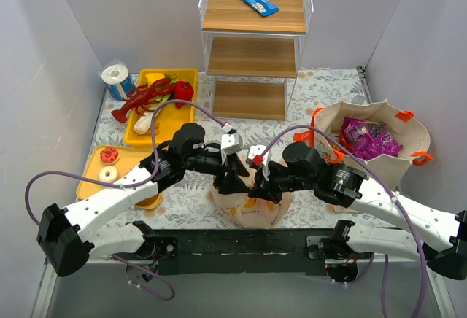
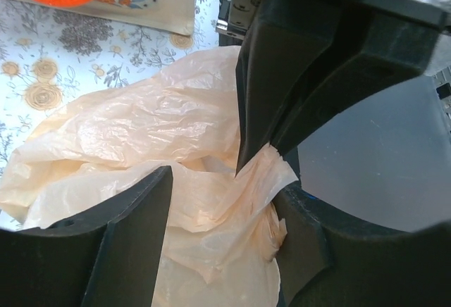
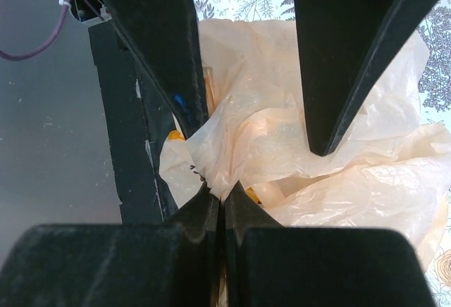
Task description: Place the mixed food into the grocery bags and tie them
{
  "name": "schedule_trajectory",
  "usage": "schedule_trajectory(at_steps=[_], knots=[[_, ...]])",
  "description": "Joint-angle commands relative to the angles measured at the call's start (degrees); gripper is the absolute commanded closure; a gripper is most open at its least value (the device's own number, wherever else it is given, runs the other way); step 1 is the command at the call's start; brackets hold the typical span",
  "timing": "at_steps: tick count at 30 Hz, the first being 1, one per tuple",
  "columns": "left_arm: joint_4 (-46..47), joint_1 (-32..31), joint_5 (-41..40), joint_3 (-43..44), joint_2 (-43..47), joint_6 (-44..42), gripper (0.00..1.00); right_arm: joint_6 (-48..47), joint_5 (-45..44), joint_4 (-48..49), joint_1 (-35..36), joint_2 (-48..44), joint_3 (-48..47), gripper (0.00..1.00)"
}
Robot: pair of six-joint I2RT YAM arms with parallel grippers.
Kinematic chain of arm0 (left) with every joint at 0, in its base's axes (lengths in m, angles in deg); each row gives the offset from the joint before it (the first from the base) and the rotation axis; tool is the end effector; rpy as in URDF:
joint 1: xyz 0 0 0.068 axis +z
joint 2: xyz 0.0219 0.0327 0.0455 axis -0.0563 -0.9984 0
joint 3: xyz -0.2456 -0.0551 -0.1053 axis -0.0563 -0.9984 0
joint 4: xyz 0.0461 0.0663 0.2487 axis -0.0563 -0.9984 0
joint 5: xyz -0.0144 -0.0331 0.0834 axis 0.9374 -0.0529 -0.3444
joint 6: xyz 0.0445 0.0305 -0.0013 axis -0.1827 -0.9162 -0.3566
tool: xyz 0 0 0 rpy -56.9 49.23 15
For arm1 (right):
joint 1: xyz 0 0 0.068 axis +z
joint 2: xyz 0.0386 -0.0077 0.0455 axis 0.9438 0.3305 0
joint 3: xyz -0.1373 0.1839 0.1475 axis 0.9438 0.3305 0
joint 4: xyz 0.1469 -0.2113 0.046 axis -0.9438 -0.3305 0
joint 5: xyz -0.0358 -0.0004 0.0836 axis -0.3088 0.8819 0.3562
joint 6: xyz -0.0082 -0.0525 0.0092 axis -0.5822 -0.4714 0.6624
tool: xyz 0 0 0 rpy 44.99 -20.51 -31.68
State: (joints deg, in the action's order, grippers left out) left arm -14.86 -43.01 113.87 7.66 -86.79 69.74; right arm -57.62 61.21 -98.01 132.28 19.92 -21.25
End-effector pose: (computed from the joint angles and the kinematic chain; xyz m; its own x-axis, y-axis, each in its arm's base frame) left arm 0.1499 -0.1937 0.3143 -0.8031 0.2332 -0.5484 0.5899 0.1811 -0.7869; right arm 0.0898 0.1870 0.3285 -0.1975 -0.4123 -0.8894 -0.9676 0.2276 0.1094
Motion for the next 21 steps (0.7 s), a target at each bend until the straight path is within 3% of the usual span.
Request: schedule_trajectory(at_steps=[1, 5, 7, 8, 10, 11, 12, 15, 17, 18, 20, 21], knots=[[0.0, 0.3, 1.8, 2.3, -1.7, 0.1, 0.47, -0.5, 1.0, 1.1, 0.3, 0.7, -0.6, 0.99], [0.4, 0.2, 1.8, 2.3, -2.8, 0.2, 0.51, -0.9, 0.9, 0.3, 0.3, 1.9, -1.0, 0.99], [0.9, 0.2, 2.1, 2.1, -3.1, 0.3, 0.60, -0.9, 1.0, 0.2, 0.3, 2.3, -1.0, 0.99], [1.0, 0.2, 2.2, 2.0, -3.1, 0.3, 0.71, -1.0, 1.0, 0.2, 0.3, 2.3, -1.0, 0.99], [0.9, 0.2, 2.4, 1.7, -2.8, 0.0, 0.81, -1.2, 1.0, 0.1, 0.3, 2.3, -1.0, 0.99], [1.1, 0.2, 2.7, 1.6, -2.8, 0.0, 0.94, -1.2, 1.0, 0.1, 0.3, 2.2, -1.1, 0.99], [1.3, 0.2, 2.9, 1.3, -2.5, 0.1, 1.00, -1.2, 1.0, 0.1, 0.2, 1.8, -1.2, 0.99], [2.9, -0.1, 2.8, -0.4, -0.7, 0.8, 1.00, -0.6, 0.2, -0.1, 0.2, 1.0, -1.6, 0.99], [3.9, -0.6, -1.1, -1.6, 1.1, 0.4, 1.00, 0.9, -2.0, -0.8, 0.1, 0.6, -2.4, 0.86], [4.1, -0.7, -2.8, -2.7, 2.0, 0.1, 1.00, 0.9, -2.6, -2.4, -0.1, 0.6, -4.7, 0.65], [4.9, -1.1, -6.4, -3.8, 4.7, -0.5, 1.00, 3.7, -3.2, -4.0, -0.6, 0.6, -7.3, 0.51], [5.3, -1.2, -7.3, -4.3, 5.6, -0.5, 1.00, 4.2, -3.8, -5.4, -0.8, 0.7, -10.2, 0.38]])
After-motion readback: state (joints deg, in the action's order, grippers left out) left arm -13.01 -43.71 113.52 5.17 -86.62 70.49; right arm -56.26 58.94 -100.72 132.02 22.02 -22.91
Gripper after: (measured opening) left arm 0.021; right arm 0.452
